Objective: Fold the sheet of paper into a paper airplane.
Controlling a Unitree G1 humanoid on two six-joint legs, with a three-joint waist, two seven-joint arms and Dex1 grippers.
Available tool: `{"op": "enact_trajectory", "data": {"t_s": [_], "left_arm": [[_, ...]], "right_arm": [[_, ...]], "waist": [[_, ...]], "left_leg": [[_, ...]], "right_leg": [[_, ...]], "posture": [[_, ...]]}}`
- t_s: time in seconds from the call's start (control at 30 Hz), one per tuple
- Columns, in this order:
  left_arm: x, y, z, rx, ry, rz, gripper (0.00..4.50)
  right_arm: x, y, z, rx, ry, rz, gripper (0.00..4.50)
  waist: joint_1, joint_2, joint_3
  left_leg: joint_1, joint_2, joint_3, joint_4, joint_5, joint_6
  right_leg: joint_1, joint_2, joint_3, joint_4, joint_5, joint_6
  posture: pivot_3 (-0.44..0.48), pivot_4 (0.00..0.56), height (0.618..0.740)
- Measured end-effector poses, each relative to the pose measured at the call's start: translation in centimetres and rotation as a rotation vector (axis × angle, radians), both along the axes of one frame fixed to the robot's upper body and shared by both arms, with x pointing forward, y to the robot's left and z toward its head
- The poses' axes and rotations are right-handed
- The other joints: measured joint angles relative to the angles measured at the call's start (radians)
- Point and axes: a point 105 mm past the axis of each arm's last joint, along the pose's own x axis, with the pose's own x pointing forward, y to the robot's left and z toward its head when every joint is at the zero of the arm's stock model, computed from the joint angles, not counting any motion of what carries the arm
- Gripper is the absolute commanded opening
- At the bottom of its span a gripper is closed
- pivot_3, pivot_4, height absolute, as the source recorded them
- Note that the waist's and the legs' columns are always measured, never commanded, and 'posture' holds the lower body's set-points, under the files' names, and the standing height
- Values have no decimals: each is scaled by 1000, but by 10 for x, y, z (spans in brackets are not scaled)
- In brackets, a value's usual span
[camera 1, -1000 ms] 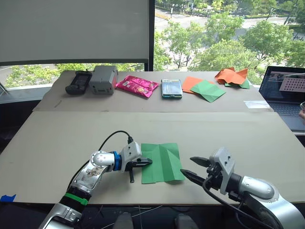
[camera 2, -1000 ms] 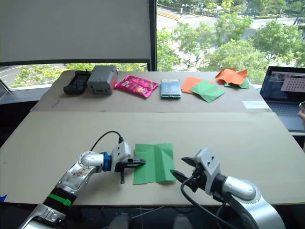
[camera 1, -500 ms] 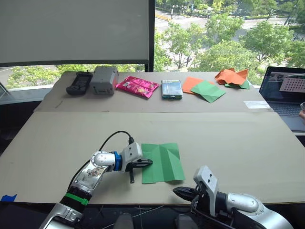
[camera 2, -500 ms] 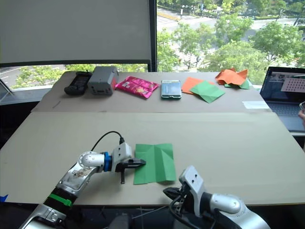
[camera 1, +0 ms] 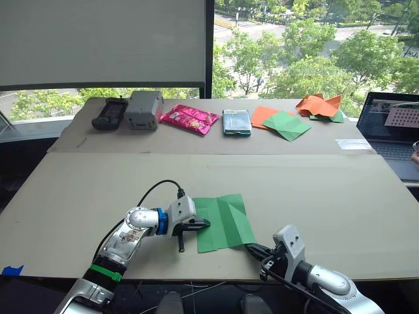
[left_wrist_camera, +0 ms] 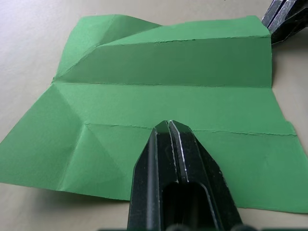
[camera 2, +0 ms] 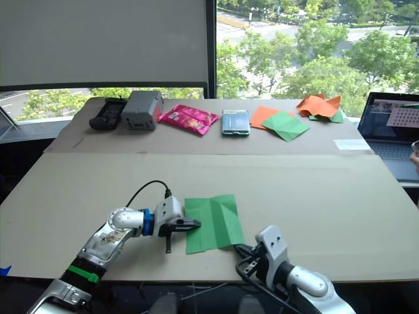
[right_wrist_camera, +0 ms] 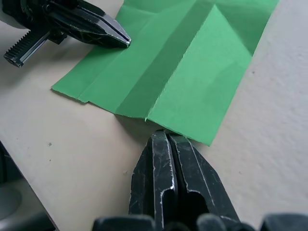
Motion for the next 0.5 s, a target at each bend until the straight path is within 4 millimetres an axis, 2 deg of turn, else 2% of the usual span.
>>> {"op": "enact_trajectory", "data": {"t_s": [0.2, 0.5], "left_arm": [[0, -1, 0, -1, 2, -5, 0], [0, -1, 0, -2, 2, -5, 0]], "right_arm": [[9, -3, 3, 93, -34, -81, 11], [19, 19, 21, 216, -81, -27, 11]], "waist": [[0, 2, -1], [1, 4, -2]], "left_leg": [[0, 0, 0, 0, 0, 0], [0, 0, 0, 0, 0, 0]], "right_leg": [[0, 0, 0, 0, 0, 0], [0, 0, 0, 0, 0, 0]], "posture": [[0, 150, 718], [0, 150, 718]]}}
